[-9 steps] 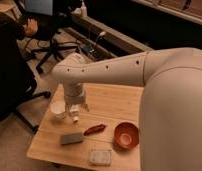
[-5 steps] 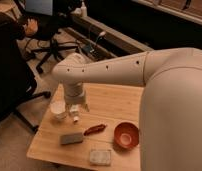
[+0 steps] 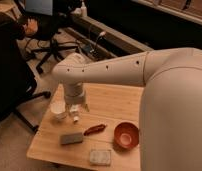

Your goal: Move the arm in a circular motion

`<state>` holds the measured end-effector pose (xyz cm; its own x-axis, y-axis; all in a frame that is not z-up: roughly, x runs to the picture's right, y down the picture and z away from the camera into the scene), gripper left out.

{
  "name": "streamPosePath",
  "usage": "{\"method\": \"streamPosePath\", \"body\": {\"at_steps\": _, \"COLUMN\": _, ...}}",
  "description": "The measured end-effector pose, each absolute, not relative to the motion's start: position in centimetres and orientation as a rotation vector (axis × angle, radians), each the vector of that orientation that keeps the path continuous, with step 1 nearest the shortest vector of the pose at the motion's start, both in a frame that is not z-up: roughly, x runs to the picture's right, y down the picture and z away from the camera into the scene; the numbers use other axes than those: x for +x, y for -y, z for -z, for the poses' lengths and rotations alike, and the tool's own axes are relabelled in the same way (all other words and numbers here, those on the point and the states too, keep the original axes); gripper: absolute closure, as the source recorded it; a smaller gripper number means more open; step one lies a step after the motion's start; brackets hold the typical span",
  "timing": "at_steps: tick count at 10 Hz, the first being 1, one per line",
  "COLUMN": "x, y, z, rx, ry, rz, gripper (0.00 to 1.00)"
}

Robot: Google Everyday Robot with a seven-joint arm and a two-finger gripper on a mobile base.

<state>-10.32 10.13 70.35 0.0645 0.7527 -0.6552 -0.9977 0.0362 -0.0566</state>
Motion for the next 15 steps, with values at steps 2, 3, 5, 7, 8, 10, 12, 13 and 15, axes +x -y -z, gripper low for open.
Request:
{"method": "streamPosePath", "body": {"at_steps": 2, "x": -10.32, "y": -10.13, "z": -70.35, "rx": -0.588, "ry": -0.524, "rz": -1.443, "gripper": 0.35}}
{"method": "streamPosePath", "body": {"at_steps": 3, "x": -10.32, "y": -10.13, "z": -70.36, "rx": -0.588, "ry": -0.524, "rz": -1.443, "gripper": 0.35}}
{"method": "streamPosePath", "body": {"at_steps": 5, "x": -10.32, "y": -10.13, "z": -70.36, "rx": -0.588, "ry": -0.524, "rz": -1.443, "gripper": 0.35}}
{"method": "streamPosePath", "body": {"at_steps": 7, "x": -10.32, "y": -10.13, "z": -70.35, "rx": -0.588, "ry": -0.524, "rz": -1.443, "gripper": 0.35}}
{"method": "streamPosePath", "body": {"at_steps": 8, "x": -10.33, "y": -10.13, "z": -70.35, "rx": -0.588, "ry": -0.524, "rz": -1.442, "gripper": 0.35}}
{"method": "streamPosePath", "body": {"at_steps": 10, "x": -10.34, "y": -10.13, "z": -70.35, "rx": -0.588, "ry": -0.524, "rz": -1.442, "gripper": 0.35}}
{"method": "streamPosePath", "body": {"at_steps": 12, "x": -10.18, "y": -10.02, "z": -70.44, "rx": -0.571, "ry": -0.523, "rz": -1.430, "gripper": 0.35}}
{"method": "streamPosePath", "body": {"at_steps": 13, "x": -10.23, "y": -9.98, "z": -70.49, "rx": -0.562, "ry": -0.523, "rz": -1.423, "gripper": 0.35}}
{"method": "streamPosePath", "body": {"at_steps": 15, "x": -10.70, "y": -9.71, "z": -70.70, "rx": -0.537, "ry": -0.513, "rz": -1.407, "gripper": 0.42}}
